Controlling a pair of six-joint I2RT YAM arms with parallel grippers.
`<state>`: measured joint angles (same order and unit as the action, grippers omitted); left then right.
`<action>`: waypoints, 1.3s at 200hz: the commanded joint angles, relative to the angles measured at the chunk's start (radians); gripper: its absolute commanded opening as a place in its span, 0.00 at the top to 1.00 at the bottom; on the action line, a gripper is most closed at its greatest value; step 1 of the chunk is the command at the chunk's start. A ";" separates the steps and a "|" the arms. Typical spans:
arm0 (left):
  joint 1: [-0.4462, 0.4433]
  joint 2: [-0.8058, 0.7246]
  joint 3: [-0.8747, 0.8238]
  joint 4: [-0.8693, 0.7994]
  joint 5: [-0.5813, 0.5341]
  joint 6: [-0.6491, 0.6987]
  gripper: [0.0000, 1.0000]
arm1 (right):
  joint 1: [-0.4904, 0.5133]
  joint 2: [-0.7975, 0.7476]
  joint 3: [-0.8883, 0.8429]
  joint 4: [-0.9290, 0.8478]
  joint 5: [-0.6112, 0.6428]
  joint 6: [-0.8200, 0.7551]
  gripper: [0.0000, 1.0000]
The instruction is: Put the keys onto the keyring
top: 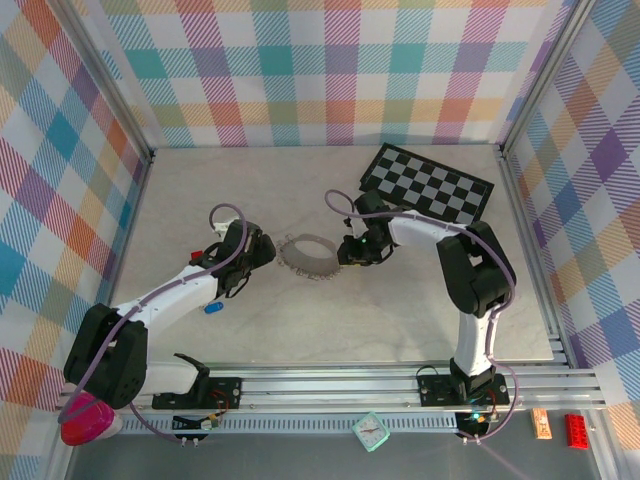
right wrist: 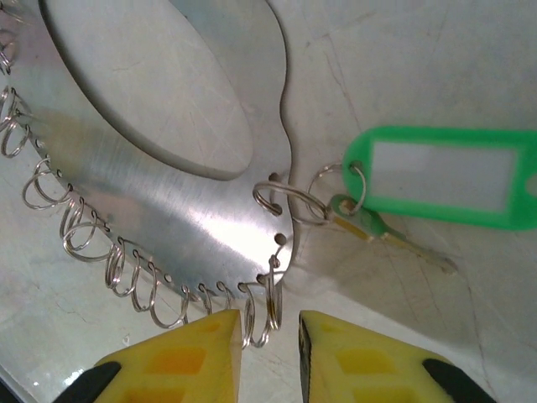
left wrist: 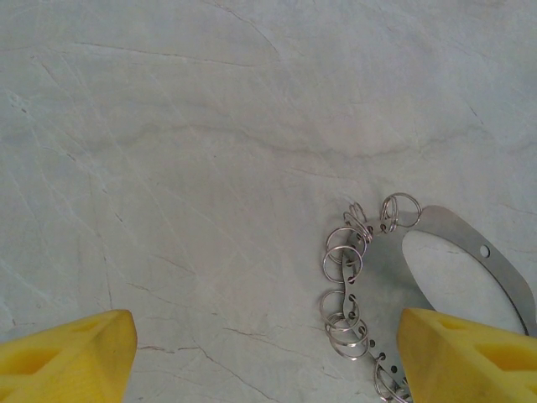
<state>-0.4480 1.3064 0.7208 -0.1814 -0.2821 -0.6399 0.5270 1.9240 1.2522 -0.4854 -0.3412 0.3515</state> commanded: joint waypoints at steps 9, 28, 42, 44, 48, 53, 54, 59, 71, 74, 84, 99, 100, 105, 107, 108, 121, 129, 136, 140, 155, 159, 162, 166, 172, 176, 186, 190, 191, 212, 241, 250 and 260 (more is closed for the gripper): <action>0.011 -0.015 0.011 0.008 -0.028 -0.016 0.20 | 0.009 0.031 0.042 0.000 0.007 -0.009 0.80; 0.011 -0.016 0.008 0.007 -0.032 -0.022 0.20 | 0.009 0.038 0.047 -0.002 0.011 -0.011 0.83; 0.011 -0.018 0.007 0.008 -0.032 -0.025 0.20 | 0.010 0.043 0.049 -0.002 0.017 -0.011 0.85; 0.011 -0.018 0.007 0.008 -0.032 -0.025 0.20 | 0.011 0.043 0.049 -0.002 0.019 -0.011 0.85; 0.011 -0.018 0.008 0.008 -0.032 -0.026 0.20 | 0.010 0.043 0.049 -0.001 0.020 -0.012 0.86; 0.011 -0.018 0.008 0.008 -0.032 -0.027 0.20 | 0.010 0.044 0.049 -0.002 0.022 -0.011 0.87; 0.011 -0.018 0.007 0.008 -0.032 -0.027 0.20 | 0.010 0.044 0.049 -0.001 0.022 -0.012 0.87; 0.011 -0.019 0.008 0.008 -0.032 -0.027 0.20 | 0.011 0.045 0.051 -0.001 0.024 -0.012 0.87; 0.011 -0.019 0.007 0.008 -0.035 -0.027 0.20 | 0.011 0.049 0.052 -0.003 0.025 -0.011 0.88; 0.011 -0.020 0.007 0.007 -0.035 -0.027 0.20 | 0.012 0.050 0.052 -0.002 0.025 -0.011 0.88; 0.011 -0.021 0.007 0.007 -0.038 -0.027 0.20 | 0.013 0.053 0.054 -0.002 0.027 -0.013 0.89; 0.011 -0.024 0.008 0.005 -0.040 -0.027 0.20 | 0.014 0.056 0.055 -0.002 0.028 -0.015 0.90; 0.011 -0.024 0.008 0.005 -0.040 -0.027 0.20 | 0.015 0.056 0.055 -0.002 0.028 -0.016 0.90; 0.011 -0.024 0.007 0.003 -0.040 -0.027 0.20 | 0.015 0.058 0.055 -0.004 0.028 -0.016 0.90; 0.011 -0.024 0.007 0.003 -0.040 -0.027 0.20 | 0.014 0.059 0.056 -0.004 0.028 -0.017 0.89; 0.011 -0.024 0.006 0.003 -0.040 -0.027 0.20 | 0.014 0.059 0.055 -0.005 0.028 -0.016 0.89; 0.011 -0.024 0.006 0.003 -0.042 -0.027 0.20 | 0.016 0.062 0.059 -0.008 0.028 -0.017 0.89; 0.011 -0.024 0.006 0.003 -0.041 -0.027 0.20 | 0.016 0.064 0.060 -0.011 0.029 -0.020 0.88; 0.011 -0.024 0.008 0.003 -0.041 -0.027 0.20 | 0.018 0.064 0.061 -0.013 0.032 -0.022 0.88; 0.011 -0.024 0.008 0.003 -0.042 -0.027 0.20 | 0.018 0.064 0.062 -0.016 0.034 -0.023 0.88; 0.011 -0.025 0.008 0.004 -0.041 -0.027 0.21 | 0.018 0.064 0.065 -0.022 0.043 -0.028 0.89; 0.011 -0.025 0.007 0.005 -0.042 -0.027 0.21 | 0.019 0.064 0.066 -0.024 0.045 -0.029 0.90; 0.011 -0.027 0.008 0.004 -0.042 -0.027 0.21 | 0.019 0.064 0.067 -0.025 0.047 -0.031 0.90; 0.012 -0.027 0.008 0.004 -0.041 -0.027 0.21 | 0.019 0.063 0.067 -0.027 0.050 -0.031 0.91; 0.011 -0.029 0.007 0.005 -0.042 -0.026 0.21 | 0.020 0.061 0.068 -0.030 0.053 -0.035 0.92; 0.011 -0.030 0.008 0.004 -0.043 -0.026 0.21 | 0.021 0.059 0.070 -0.031 0.055 -0.036 0.93; 0.011 -0.034 0.007 0.003 -0.042 -0.022 0.21 | 0.022 0.053 0.071 -0.037 0.062 -0.044 0.98; 0.011 -0.035 0.007 0.002 -0.044 -0.020 0.21 | 0.022 0.049 0.072 -0.042 0.066 -0.049 0.99; 0.011 -0.036 0.008 0.002 -0.045 -0.021 0.21 | 0.022 0.048 0.072 -0.043 0.067 -0.050 0.99; 0.011 -0.053 0.008 0.003 -0.053 -0.003 0.21 | 0.028 0.008 0.078 -0.069 0.094 -0.095 1.00; 0.011 -0.081 0.004 0.028 -0.060 0.050 0.21 | 0.046 -0.067 0.070 -0.091 0.132 -0.225 1.00; 0.011 -0.089 0.004 0.040 -0.058 0.072 0.21 | 0.051 -0.088 0.064 -0.091 0.137 -0.265 1.00; 0.011 -0.098 0.000 0.056 -0.054 0.100 0.21 | 0.054 -0.109 0.056 -0.089 0.137 -0.306 1.00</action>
<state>-0.4480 1.2453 0.7208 -0.1768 -0.3195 -0.6151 0.5655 1.9030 1.3037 -0.5495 -0.2245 0.1864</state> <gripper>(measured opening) 0.787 0.048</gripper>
